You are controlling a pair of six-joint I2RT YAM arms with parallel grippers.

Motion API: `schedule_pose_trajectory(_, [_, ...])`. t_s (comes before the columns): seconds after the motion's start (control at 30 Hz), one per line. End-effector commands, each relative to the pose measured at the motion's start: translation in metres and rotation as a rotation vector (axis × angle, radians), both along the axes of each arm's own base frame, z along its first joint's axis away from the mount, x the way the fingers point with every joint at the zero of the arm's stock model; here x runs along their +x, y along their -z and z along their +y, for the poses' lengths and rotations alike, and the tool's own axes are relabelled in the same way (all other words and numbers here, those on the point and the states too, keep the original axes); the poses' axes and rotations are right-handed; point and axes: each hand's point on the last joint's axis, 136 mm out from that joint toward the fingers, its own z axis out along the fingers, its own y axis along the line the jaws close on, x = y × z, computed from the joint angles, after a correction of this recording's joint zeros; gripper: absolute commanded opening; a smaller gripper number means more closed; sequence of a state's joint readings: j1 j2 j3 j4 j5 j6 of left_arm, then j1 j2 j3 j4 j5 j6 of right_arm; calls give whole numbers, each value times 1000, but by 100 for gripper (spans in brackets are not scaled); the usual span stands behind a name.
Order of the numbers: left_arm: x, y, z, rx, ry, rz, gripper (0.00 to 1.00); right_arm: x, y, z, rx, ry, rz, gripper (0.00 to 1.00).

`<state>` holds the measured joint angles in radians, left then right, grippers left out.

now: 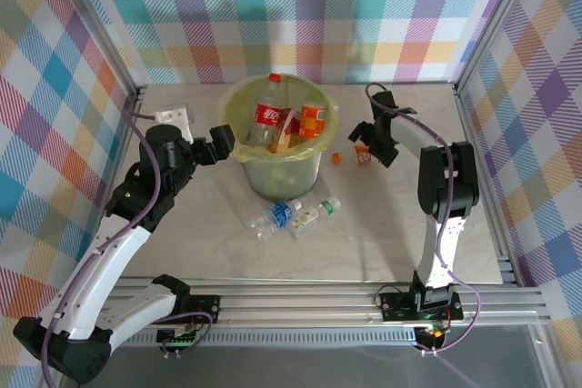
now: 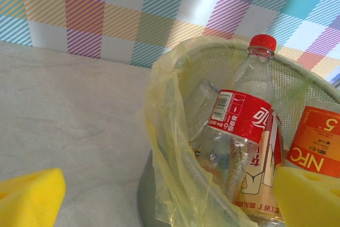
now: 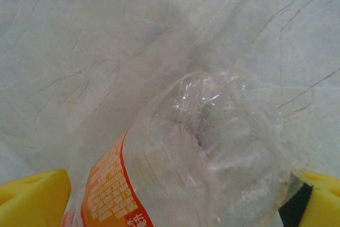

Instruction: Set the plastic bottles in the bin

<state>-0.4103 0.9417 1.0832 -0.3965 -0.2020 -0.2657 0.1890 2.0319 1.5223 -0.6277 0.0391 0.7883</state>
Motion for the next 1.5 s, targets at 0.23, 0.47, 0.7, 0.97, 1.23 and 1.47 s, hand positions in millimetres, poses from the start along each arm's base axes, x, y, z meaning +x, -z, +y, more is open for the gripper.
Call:
schedule_pose_trajectory(0.23, [1,3,-2,1,6,2,100,-7,22,7,29,-71,44,87])
schedule_pose_trajectory(0.47, [1,4,2,3,-16,3,100,-15,28,6,14,-116,65,67])
schedule_pose_trajectory(0.7, [-1,-1,16,-15,-99,-22,100,-21,23,4,-4,-170,54,50])
schedule_pose_trajectory(0.97, [-8,-1,44,-37,-245,-48,100,-35,-9,5,-4,-224,-20,44])
schedule_pose_trajectory(1.23, [-8,3,48,-51,-267,-48,100,-56,-92,7,-44,-288,-185,41])
schedule_pose_trajectory(1.47, [-3,9,42,-69,-247,-28,100,-73,-194,24,-59,-368,-419,42])
